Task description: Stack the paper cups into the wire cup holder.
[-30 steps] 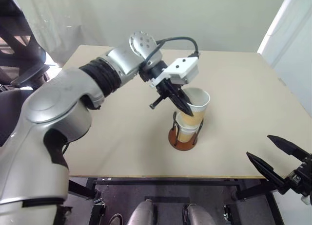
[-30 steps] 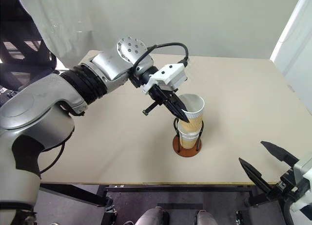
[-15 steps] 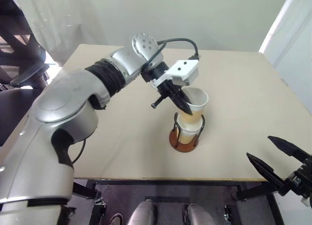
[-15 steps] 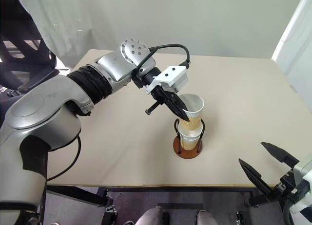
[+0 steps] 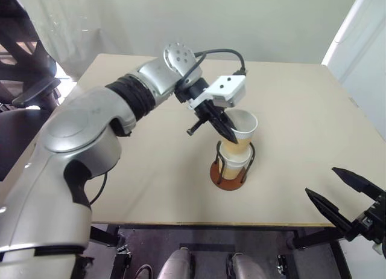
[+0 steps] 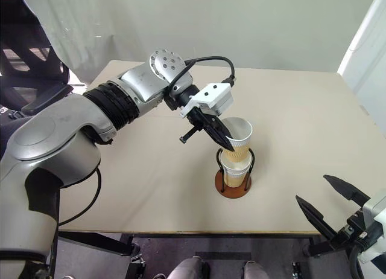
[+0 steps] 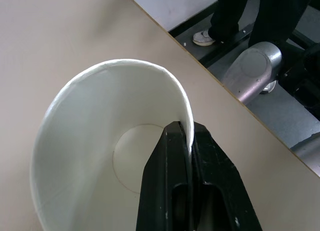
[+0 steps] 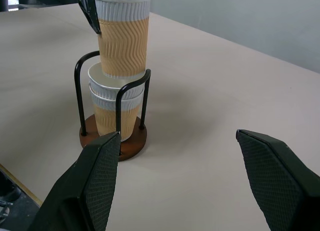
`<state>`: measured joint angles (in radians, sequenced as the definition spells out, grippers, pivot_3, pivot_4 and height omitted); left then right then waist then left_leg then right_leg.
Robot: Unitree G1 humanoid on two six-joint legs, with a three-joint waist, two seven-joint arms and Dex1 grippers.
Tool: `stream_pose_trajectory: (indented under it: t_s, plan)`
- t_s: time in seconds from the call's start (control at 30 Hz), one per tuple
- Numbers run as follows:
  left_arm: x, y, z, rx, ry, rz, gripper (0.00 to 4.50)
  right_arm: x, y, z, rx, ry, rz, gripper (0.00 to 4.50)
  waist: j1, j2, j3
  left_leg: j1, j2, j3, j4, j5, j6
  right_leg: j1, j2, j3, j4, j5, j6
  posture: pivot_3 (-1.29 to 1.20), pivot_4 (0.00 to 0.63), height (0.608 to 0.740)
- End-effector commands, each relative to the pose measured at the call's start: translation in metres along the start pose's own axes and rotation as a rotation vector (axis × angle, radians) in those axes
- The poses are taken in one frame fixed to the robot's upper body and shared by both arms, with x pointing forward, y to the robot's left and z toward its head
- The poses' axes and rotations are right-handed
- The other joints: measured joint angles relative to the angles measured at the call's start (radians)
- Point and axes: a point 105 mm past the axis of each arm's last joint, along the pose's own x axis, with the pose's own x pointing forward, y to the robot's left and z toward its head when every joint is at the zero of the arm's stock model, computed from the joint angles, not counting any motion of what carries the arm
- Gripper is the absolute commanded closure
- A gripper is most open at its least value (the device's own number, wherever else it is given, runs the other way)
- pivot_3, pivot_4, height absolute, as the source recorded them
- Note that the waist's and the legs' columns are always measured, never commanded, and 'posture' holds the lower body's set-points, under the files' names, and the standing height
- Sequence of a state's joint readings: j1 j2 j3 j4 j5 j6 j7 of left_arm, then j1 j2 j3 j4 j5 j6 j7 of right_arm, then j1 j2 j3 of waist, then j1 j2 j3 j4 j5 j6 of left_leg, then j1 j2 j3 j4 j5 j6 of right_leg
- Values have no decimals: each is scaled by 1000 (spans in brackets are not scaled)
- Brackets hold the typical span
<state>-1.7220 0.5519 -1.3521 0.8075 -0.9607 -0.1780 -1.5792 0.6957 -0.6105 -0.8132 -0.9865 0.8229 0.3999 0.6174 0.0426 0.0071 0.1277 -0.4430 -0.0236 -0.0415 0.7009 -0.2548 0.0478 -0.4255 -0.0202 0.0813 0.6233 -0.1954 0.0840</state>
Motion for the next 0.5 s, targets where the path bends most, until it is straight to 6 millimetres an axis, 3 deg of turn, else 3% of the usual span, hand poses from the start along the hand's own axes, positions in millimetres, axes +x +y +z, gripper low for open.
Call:
stream_pose_trajectory:
  t_s: [0.03,0.5]
  plan:
    - [-6,-1,14,35,-44,-14,4482,0,0,7,-29,-18,-2,705,0,0,0,0,0,0,0,0,0,0,0,0,0,0,0,0,150,740]
    - [-1,-7,6,20,-28,-45,4482,1,-1,7,-29,-14,1,705,0,0,0,0,0,0,0,-1,0,1,0,0,-1,0,0,0,150,740]
